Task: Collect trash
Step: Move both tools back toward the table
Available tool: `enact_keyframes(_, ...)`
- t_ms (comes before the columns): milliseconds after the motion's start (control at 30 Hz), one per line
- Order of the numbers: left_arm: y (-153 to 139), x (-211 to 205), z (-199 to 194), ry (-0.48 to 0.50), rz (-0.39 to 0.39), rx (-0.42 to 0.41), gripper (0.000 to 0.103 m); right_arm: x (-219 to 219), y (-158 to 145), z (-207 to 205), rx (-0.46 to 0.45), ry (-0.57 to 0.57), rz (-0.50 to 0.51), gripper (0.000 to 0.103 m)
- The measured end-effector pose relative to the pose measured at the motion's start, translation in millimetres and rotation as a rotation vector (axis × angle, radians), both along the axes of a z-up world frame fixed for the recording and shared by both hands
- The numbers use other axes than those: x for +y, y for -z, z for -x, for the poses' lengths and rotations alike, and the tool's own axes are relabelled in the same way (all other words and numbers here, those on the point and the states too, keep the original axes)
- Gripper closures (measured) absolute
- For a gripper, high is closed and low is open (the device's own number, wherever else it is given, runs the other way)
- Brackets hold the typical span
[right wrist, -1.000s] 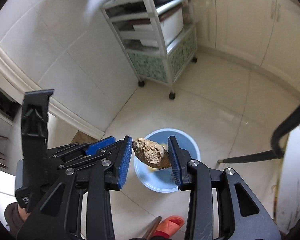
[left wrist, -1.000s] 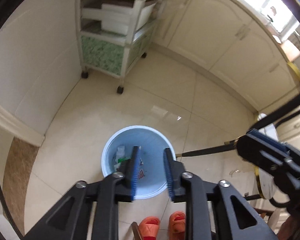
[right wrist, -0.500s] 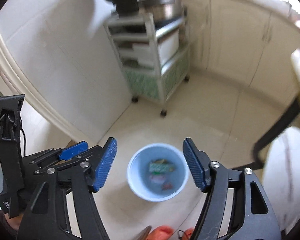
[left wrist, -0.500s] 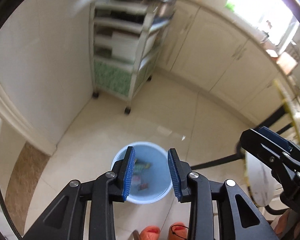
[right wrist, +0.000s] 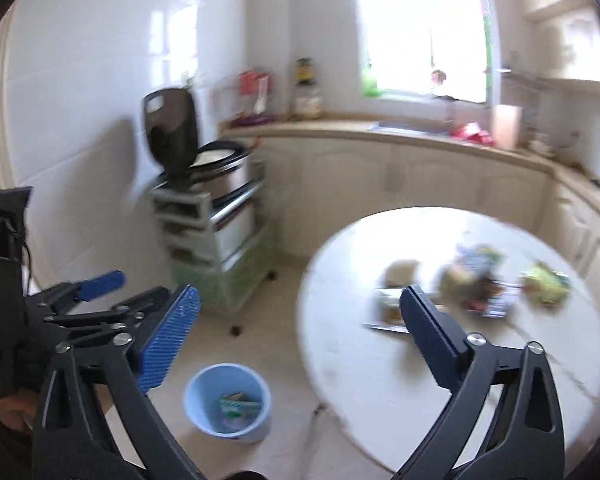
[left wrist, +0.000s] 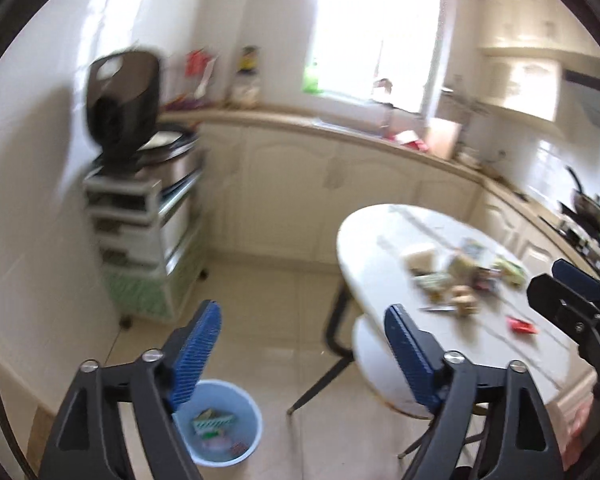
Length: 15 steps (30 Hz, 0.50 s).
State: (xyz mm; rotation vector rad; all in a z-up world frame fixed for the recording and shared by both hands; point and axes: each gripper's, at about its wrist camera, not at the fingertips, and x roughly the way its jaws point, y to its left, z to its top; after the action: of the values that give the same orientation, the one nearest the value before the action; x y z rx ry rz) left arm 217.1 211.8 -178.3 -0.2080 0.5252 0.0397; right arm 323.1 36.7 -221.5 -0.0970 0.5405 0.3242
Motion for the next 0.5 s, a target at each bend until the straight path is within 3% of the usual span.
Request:
enact_keyframes(100,-14,-28,16,0.06,-0.039,-0.038,0.006,-46,-13,12,-0.018,0.088,0.008,0.0)
enact_keyframes(233,-22,-72,25,0.138,-0.076,-0.064,0.001,-96,-21,21,-0.024,0.17,0.018,0.0)
enact_keyframes(500,-18,-147,-25,0.221,-0.183,0.001,0.001,-173,-6,23,0.026,0.256,0.04,0.0)
